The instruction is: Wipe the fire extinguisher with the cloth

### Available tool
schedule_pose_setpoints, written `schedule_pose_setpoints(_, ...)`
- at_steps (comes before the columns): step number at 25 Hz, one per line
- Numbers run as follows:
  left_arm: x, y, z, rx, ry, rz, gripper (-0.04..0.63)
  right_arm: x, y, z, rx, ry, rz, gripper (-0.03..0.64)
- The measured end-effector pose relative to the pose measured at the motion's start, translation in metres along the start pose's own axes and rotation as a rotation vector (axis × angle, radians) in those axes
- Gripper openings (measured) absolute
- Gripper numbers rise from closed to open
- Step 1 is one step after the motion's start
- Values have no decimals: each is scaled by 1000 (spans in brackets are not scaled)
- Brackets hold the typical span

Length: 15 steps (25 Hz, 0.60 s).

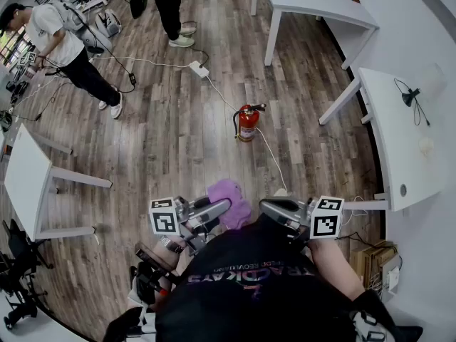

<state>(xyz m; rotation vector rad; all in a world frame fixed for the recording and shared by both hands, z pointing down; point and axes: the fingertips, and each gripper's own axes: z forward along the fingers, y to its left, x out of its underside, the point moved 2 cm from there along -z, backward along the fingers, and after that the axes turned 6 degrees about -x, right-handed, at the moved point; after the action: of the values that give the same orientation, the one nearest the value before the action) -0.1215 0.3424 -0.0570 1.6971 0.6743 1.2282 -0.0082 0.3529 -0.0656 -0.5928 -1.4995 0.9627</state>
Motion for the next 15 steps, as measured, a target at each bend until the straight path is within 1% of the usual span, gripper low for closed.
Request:
schedule_pose_setpoints(10, -1, 4, -1, 1, -10, -14, 71, 0, -3, 2, -4, 5, 6, 2)
schedule_pose_setpoints(15, -2, 4, -1, 2, -11, -11, 71, -4, -3, 1, -17, -25, 16, 3)
